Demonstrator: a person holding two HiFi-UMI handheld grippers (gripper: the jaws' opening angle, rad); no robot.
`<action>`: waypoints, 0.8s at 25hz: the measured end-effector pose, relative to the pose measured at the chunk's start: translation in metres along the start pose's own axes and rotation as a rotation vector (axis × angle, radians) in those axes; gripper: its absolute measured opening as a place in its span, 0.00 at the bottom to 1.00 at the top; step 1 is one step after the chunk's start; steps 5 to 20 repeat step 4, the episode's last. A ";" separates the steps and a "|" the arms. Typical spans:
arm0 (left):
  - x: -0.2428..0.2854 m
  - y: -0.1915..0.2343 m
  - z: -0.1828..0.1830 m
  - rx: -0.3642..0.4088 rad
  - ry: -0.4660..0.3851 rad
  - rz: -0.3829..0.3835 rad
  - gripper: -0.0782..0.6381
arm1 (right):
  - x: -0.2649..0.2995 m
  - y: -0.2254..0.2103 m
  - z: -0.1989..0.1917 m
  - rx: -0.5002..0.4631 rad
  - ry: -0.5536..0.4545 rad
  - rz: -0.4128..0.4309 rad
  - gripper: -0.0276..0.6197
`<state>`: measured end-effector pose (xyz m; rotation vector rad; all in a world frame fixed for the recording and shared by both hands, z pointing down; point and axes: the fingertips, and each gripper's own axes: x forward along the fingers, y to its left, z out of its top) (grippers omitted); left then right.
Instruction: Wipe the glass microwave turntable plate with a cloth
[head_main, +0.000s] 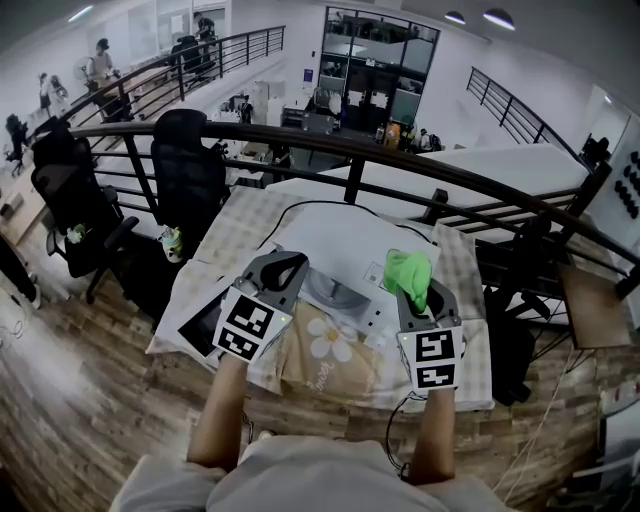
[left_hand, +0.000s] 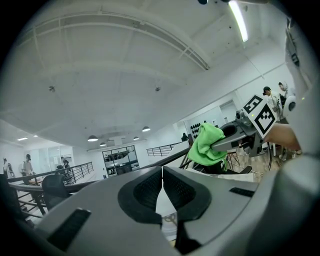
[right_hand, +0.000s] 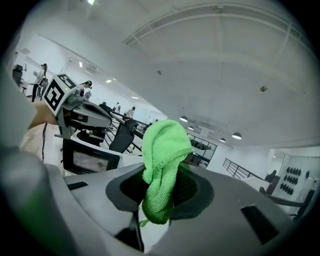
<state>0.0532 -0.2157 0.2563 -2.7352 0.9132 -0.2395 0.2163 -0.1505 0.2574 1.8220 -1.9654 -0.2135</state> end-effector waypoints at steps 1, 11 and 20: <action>0.000 0.000 -0.001 -0.001 0.001 0.001 0.14 | 0.000 0.000 0.000 0.002 0.002 0.000 0.23; 0.000 0.001 -0.003 -0.002 0.004 0.000 0.14 | 0.001 0.001 0.000 0.004 0.006 0.001 0.23; 0.000 0.001 -0.003 -0.002 0.004 0.000 0.14 | 0.001 0.001 0.000 0.004 0.006 0.001 0.23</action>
